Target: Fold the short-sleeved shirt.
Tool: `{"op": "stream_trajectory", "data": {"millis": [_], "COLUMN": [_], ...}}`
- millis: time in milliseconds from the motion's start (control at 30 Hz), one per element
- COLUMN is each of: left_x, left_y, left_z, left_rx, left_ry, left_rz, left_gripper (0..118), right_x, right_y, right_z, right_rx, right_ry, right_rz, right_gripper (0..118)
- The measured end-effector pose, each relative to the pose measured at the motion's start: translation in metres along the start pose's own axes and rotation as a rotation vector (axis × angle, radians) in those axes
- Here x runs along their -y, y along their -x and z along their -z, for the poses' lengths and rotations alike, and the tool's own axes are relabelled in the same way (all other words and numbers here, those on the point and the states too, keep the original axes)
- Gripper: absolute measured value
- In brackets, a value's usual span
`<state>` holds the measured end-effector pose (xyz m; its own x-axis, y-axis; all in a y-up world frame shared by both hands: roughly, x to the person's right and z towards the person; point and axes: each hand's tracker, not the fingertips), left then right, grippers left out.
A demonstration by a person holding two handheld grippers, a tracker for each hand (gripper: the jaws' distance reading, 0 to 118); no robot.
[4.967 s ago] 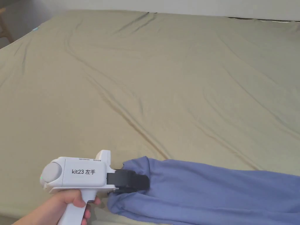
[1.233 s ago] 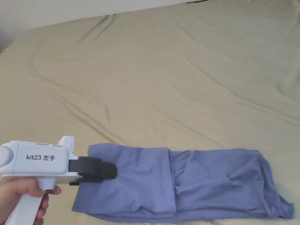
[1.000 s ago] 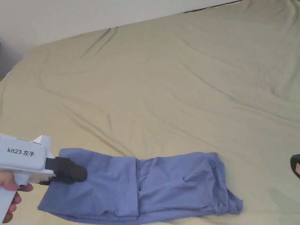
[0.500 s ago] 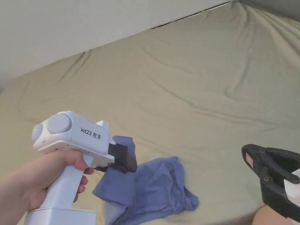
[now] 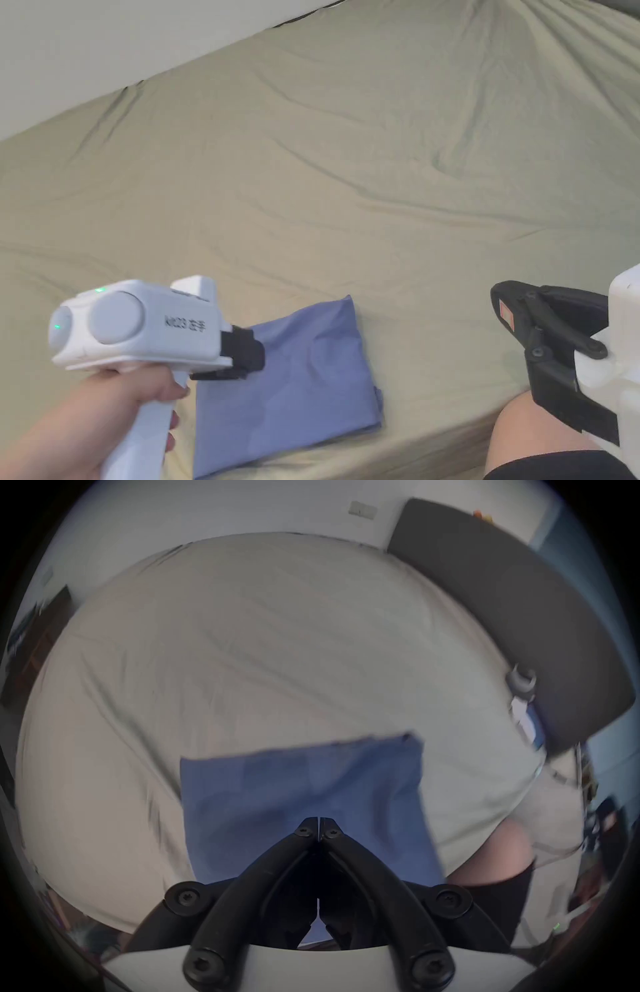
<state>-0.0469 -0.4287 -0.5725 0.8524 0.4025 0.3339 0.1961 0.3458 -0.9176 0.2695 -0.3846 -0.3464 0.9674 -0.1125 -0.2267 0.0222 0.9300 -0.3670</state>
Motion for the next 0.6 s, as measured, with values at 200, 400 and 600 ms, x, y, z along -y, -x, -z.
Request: {"op": "stream_trajectory", "data": {"millis": [200, 400, 600], "left_x": [0.024, 0.004, 0.006], "left_y": [-0.029, -0.052, -0.028], "left_z": [0.066, 0.087, 0.021], "left_rx": [0.09, 0.123, 0.408], "left_ry": [-0.004, -0.049, -0.123], "left_rz": [0.018, -0.047, -0.134], "left_gripper": [0, 0, 0], "right_x": [0.004, 0.005, 0.014], "right_y": [0.012, 0.018, 0.039], "right_z": [0.006, 0.005, 0.028], "right_rx": [-0.008, 0.016, -0.049], "right_ry": [0.025, 0.021, 0.11], "right_rz": [-0.029, -0.067, -0.077], "right_gripper": [0, 0, 0]}}
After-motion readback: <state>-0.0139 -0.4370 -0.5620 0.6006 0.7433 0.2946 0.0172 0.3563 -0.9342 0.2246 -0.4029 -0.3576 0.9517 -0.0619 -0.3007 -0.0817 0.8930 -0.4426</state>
